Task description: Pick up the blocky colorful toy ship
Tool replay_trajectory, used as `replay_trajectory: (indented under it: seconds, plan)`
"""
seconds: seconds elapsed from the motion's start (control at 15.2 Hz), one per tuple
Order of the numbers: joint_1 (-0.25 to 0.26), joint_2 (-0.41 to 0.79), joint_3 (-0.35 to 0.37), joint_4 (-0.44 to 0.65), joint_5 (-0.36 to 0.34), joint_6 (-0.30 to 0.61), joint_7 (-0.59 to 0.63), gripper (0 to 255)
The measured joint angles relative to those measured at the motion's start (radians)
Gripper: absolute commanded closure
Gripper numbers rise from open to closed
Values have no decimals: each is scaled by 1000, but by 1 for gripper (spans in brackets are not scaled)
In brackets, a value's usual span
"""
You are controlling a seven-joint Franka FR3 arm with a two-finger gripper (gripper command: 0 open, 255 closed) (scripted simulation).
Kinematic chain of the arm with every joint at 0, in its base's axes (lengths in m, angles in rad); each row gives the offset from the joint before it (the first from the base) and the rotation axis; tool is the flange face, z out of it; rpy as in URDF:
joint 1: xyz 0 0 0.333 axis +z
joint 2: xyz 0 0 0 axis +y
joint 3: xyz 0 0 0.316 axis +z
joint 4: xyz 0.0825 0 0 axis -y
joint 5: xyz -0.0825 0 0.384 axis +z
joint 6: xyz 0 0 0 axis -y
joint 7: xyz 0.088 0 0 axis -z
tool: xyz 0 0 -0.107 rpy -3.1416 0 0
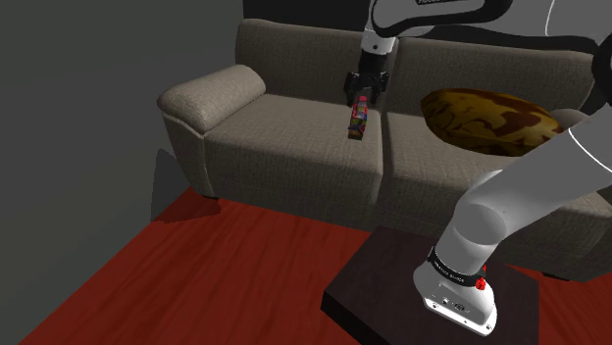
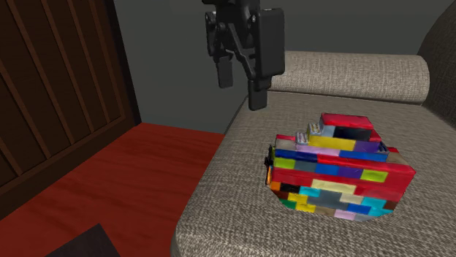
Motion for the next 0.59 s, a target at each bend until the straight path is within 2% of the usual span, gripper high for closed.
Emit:
replay_trajectory:
  seconds: [0.33, 0.59]
  plan:
    - [-52, 160, -56, 74, 25, 16, 68, 0]
    - [-65, 192, -70, 46, 33, 56, 90, 0]
